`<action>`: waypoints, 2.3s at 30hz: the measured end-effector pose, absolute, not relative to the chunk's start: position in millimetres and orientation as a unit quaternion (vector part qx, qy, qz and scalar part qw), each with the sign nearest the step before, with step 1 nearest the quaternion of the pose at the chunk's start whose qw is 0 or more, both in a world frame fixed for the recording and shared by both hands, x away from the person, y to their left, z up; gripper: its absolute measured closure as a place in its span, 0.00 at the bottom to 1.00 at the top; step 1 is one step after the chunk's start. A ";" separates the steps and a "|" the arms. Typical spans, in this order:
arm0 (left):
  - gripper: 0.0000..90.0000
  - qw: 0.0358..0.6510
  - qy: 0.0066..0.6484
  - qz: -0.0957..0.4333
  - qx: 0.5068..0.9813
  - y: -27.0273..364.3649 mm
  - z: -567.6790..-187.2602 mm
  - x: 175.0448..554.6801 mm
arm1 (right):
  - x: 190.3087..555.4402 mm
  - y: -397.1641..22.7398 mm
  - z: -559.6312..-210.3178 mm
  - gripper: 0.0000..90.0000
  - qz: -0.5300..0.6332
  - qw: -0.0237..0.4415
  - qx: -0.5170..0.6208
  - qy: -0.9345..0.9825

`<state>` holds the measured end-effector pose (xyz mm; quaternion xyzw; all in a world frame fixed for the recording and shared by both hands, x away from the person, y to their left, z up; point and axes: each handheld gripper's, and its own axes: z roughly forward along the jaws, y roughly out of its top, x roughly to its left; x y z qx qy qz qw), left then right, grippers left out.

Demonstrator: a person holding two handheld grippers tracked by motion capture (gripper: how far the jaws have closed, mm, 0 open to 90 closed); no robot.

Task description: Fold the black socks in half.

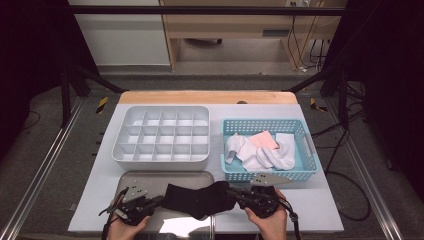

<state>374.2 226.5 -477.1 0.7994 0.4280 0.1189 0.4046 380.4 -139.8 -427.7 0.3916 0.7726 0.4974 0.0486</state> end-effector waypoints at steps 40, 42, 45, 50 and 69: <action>0.94 0.423 0.413 0.121 0.798 220.0 -471.0 365.0 | 415.6 -6.5 -456.0 0.90 0.435 0.010 0.336 0.835; 0.94 0.429 0.417 0.124 0.792 223.5 -468.2 365.1 | 415.9 -3.5 -459.0 0.89 0.429 0.012 0.336 0.838; 0.93 0.436 0.421 0.129 0.785 228.0 -464.9 365.3 | 416.3 -1.8 -460.3 0.84 0.426 0.013 0.336 0.840; 0.92 0.443 0.428 0.134 0.776 232.8 -460.1 366.1 | 414.6 -12.5 -448.4 0.76 0.456 0.013 0.330 0.826; 0.95 0.427 0.371 0.117 0.816 170.6 -443.4 387.6 | 406.2 -69.7 -459.7 0.93 0.430 0.044 0.358 0.828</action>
